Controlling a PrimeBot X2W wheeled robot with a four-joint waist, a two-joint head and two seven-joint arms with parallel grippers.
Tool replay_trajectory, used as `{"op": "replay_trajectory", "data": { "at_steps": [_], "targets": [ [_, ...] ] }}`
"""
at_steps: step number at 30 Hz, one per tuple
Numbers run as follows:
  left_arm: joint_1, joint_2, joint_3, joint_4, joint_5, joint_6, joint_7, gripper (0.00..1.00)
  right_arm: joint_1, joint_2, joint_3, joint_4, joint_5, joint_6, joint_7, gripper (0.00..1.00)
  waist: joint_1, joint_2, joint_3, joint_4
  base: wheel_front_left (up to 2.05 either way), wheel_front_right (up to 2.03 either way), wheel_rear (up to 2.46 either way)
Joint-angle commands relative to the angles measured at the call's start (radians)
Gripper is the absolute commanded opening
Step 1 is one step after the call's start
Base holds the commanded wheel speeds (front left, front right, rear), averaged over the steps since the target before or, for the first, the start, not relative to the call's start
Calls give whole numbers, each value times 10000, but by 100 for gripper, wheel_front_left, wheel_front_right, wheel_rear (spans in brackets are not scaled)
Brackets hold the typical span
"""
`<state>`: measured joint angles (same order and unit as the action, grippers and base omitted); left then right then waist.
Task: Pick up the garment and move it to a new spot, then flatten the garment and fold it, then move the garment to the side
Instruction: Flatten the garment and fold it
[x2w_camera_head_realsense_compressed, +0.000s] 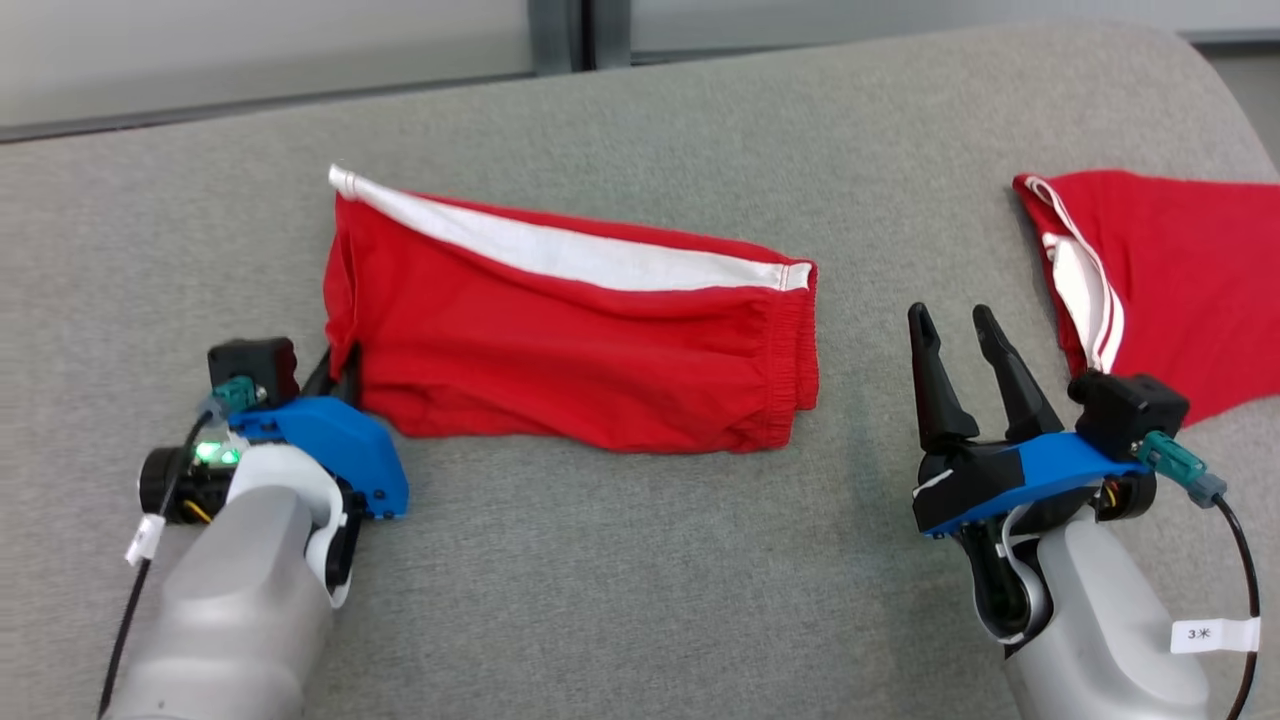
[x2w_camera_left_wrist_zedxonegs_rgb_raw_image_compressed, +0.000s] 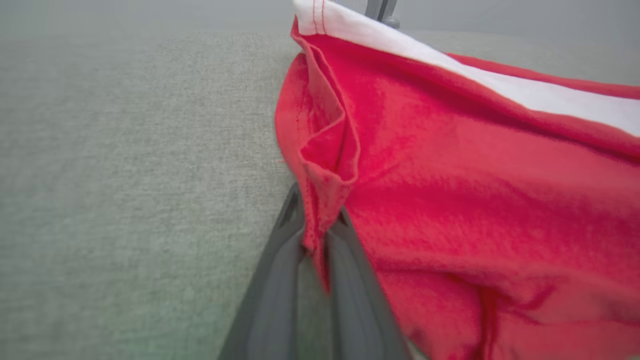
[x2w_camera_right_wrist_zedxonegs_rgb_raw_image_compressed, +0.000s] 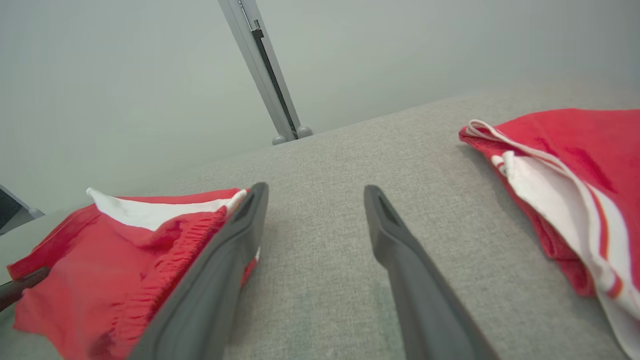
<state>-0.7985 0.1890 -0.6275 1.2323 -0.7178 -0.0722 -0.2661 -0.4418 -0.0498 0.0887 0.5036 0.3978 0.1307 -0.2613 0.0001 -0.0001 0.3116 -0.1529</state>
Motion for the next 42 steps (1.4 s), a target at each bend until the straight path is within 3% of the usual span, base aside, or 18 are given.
{"op": "replay_trajectory", "data": {
  "at_steps": [1, 13, 14, 15, 16, 24, 36, 42],
  "targets": [
    [362, 36, 174, -130, -52, 189, 47, 0, 227, -27, -20, 53, -108, 1, -54, 100, -1, 1, -241, 73, 0, 0, 0],
    [3337, -517, 1544, -2752, 691, 1088, 11, 0, 1256, -24, 138, 580, -359, 1, -53, 100, -1, 1, -1810, 1197, 0, 0, 0],
    [3521, -574, 1592, -3002, 885, 1197, 11, 5, 1293, -33, 128, 620, -411, 1, -54, 100, -1, 1, -1840, 1315, 0, 0, 0],
    [3676, -611, 1714, -3267, 1043, 1293, 10, 67, 1307, -30, 123, 648, -460, 1, -53, 100, -1, 1, -1854, 1421, 0, 0, 0],
    [3826, -616, 1879, -3588, 1238, 1410, 9, 100, 1298, -31, 125, 684, -486, 1, -53, 100, -1, 1, -1854, 1531, 0, 0, 0],
    [4805, -923, 2780, -5370, 2680, 1650, 9, 100, 583, -31, 114, 1195, -1044, 1, -54, 100, -1, 1, -1652, 2154, 0, 0, 0],
    [5153, -1325, 3532, -5979, 3912, 1120, 9, 100, -720, -31, -479, 3961, -2403, 1, -53, 100, -1, 1, -1223, 2834, 0, 0, 0],
    [5082, -1378, 3806, -6103, 4207, 973, 9, 100, -759, -3, 687, 5059, -1415, 2, -8, 100, -1, 1, -1039, 2886, 0, 0, 0]
  ]
}}
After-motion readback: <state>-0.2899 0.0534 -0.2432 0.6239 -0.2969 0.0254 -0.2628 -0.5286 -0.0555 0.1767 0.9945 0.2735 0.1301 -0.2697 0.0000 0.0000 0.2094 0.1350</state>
